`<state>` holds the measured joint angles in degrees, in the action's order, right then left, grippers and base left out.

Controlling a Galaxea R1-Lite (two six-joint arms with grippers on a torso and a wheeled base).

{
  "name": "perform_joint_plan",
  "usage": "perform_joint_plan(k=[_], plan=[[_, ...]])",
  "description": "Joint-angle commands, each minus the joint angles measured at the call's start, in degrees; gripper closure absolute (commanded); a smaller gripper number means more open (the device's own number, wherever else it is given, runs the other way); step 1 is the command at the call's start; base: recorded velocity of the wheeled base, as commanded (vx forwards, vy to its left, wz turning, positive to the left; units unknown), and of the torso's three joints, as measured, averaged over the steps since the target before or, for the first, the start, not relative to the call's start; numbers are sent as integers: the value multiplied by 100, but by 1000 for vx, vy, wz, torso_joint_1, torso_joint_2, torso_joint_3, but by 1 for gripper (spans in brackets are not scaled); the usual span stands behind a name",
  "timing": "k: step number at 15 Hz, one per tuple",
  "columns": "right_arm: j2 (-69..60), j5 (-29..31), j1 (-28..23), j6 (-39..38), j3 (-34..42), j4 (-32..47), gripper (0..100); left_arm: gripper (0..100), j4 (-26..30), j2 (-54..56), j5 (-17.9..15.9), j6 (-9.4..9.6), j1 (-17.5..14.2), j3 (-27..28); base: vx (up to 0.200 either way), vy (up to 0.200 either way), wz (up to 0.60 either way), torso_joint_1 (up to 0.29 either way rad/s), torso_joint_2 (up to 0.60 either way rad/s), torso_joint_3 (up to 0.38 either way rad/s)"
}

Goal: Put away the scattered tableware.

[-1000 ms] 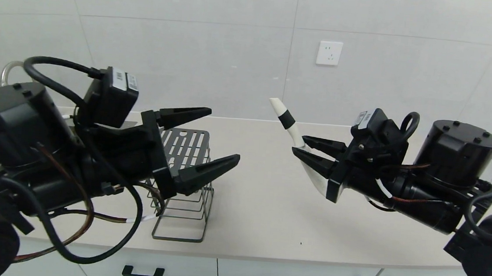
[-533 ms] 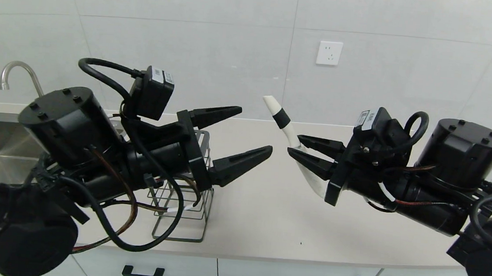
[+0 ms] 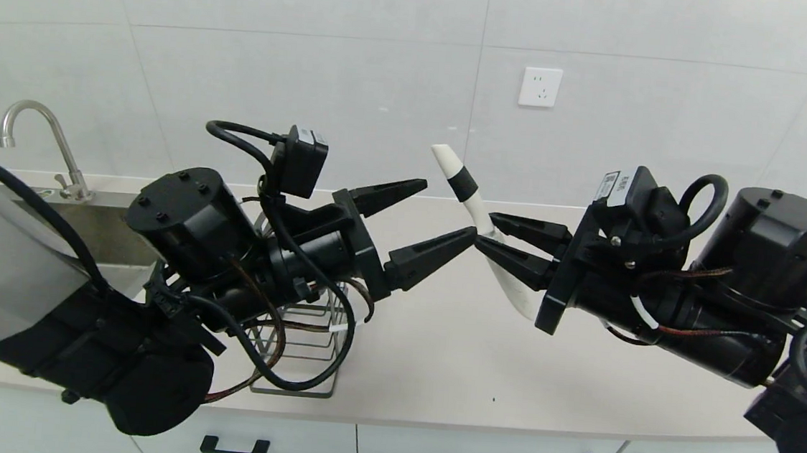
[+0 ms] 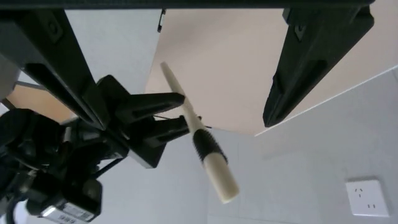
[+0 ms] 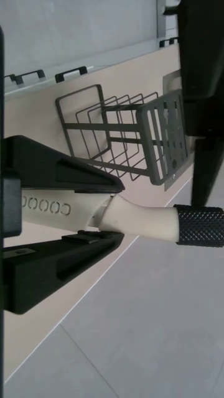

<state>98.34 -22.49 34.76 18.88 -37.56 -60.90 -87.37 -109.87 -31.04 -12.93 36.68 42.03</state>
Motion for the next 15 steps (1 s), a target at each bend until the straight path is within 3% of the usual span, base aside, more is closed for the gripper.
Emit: perform_joint_plan(k=[1,4,8,12,15], plan=[[-34,-1,75,1,-6,0,100,0,-26,-227,36,-122,67,314,0,0,0,0,0,0],[-122,-1,84,1,38,0,100,0,-43,-263,36,-552,225,604,0,0,0,0,0,0],[-157,8,84,10,3,0,100,0,-263,-570,177,-684,225,1114,0,0,0,0,0,0],[-96,43,84,10,-129,8,100,0,-263,-579,309,-930,234,1149,0,0,0,0,0,0],[-26,43,93,10,-226,8,100,0,-263,-579,388,-957,243,1272,0,0,0,0,0,0]])
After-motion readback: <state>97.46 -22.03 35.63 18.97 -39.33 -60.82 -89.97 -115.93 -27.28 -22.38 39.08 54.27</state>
